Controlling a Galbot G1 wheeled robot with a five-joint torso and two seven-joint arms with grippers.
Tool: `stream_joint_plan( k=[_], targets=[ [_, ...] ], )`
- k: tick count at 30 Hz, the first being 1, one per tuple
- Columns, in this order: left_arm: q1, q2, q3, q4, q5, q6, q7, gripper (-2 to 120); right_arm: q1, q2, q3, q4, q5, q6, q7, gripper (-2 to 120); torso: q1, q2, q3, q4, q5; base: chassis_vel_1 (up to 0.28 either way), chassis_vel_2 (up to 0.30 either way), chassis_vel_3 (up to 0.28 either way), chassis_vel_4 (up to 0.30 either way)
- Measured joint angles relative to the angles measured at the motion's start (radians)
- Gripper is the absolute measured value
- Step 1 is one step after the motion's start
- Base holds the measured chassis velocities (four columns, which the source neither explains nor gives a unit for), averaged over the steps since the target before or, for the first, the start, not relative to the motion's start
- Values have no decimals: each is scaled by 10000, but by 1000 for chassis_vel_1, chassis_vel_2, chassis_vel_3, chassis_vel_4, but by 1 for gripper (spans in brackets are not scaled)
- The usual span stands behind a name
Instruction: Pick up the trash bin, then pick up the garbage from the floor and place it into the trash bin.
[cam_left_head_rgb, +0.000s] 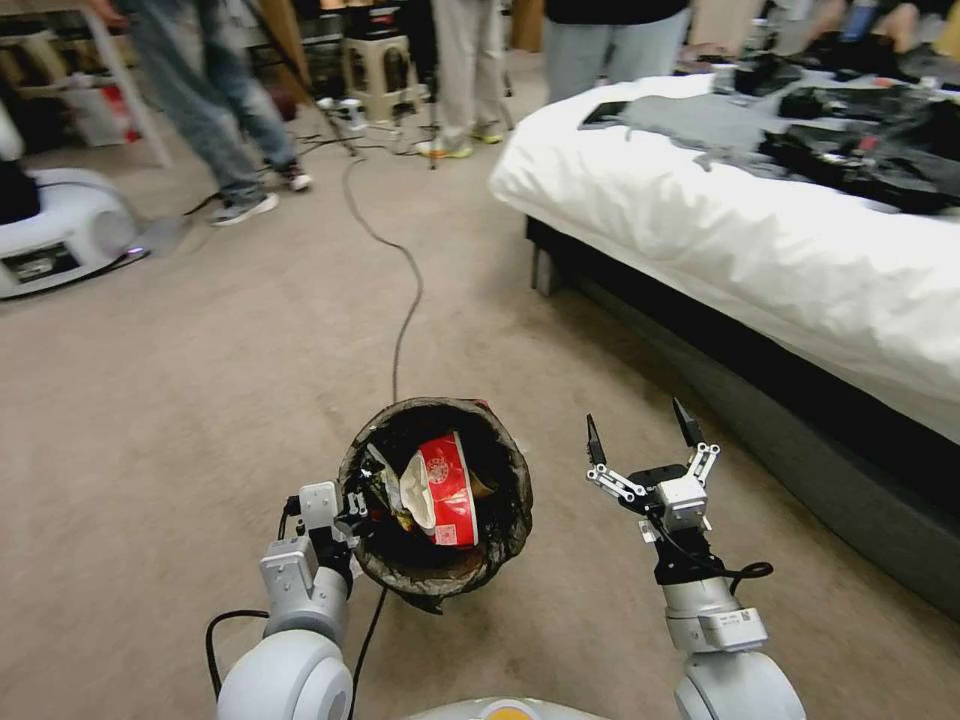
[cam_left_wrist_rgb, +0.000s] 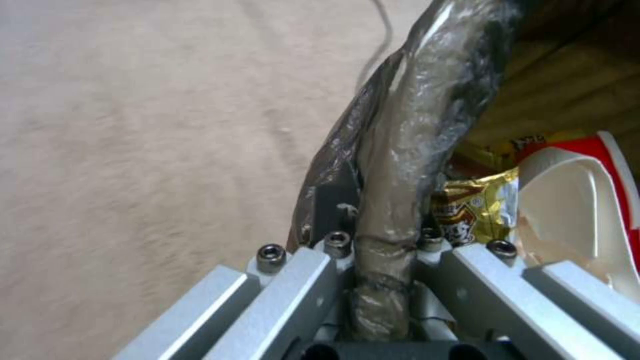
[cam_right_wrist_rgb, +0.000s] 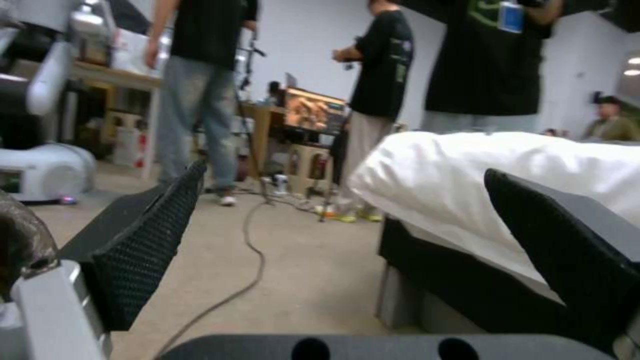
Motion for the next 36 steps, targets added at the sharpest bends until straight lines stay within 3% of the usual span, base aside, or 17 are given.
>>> stream_joint_plan(
  k=[20,25,36],
  targets=[
    [-28,-30,-66,-65,-38,-32,-54,0,-40,9,19,-15,-71,114,-70,100,1,0,0,4,0,125,109,124,120],
    [-30,-38,-104,-89,-59,-50,-54,0,-66,19,39,-17,-101,151,-85,100,2,0,0,-5,0,10,23,22,8],
    [-69,-39,-336,-242,-335,77,-264,0,-112,43,36,-26,-153,208,-116,100,2,0,0,-1,0,0,0,0,0]
  ],
)
